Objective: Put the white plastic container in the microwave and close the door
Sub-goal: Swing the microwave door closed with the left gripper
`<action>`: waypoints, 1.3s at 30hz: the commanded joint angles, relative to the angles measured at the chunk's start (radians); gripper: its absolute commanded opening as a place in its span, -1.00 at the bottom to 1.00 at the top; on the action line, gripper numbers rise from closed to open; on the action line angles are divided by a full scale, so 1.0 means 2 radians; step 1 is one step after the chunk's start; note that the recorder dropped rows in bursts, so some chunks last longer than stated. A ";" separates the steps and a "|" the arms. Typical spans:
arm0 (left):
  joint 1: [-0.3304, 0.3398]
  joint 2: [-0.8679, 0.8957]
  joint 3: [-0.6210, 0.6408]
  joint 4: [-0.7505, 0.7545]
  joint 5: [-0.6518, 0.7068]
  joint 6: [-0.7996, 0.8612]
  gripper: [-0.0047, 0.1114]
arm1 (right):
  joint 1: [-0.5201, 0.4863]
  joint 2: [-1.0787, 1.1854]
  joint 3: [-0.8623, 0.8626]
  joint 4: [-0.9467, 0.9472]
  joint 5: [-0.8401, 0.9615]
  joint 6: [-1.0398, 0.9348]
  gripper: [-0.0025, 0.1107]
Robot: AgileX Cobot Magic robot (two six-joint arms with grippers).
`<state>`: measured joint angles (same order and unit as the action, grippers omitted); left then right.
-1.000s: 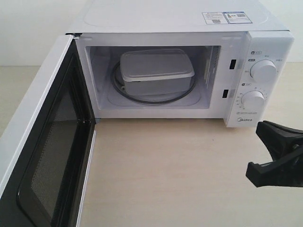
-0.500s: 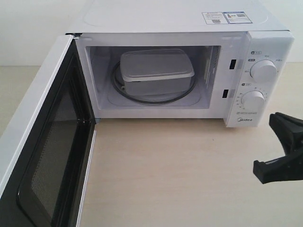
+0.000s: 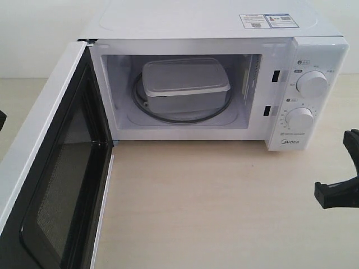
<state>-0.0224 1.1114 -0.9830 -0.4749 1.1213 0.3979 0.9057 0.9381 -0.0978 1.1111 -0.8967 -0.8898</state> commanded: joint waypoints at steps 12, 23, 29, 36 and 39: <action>-0.014 0.052 -0.003 -0.112 0.024 0.061 -0.84 | 0.001 -0.005 0.002 0.001 -0.013 -0.005 -0.96; -0.098 0.093 -0.003 -0.118 -0.041 0.062 -0.84 | 0.001 -0.005 -0.001 -0.067 -0.059 0.033 -0.96; -0.119 0.110 -0.004 -0.124 -0.099 0.066 -0.84 | 0.001 -0.005 -0.048 -0.123 -0.074 0.048 -0.96; -0.145 0.131 -0.008 -0.150 -0.169 0.105 -0.84 | 0.001 -0.005 -0.115 -0.161 -0.054 0.048 -0.96; -0.146 0.141 -0.009 -0.172 -0.189 0.120 -0.84 | 0.001 -0.005 -0.131 -0.164 -0.039 0.048 -0.96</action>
<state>-0.3039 1.3778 -0.9912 -0.7679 0.7912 0.5987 0.9057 0.9381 -0.3321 0.7964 -1.0003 -0.7991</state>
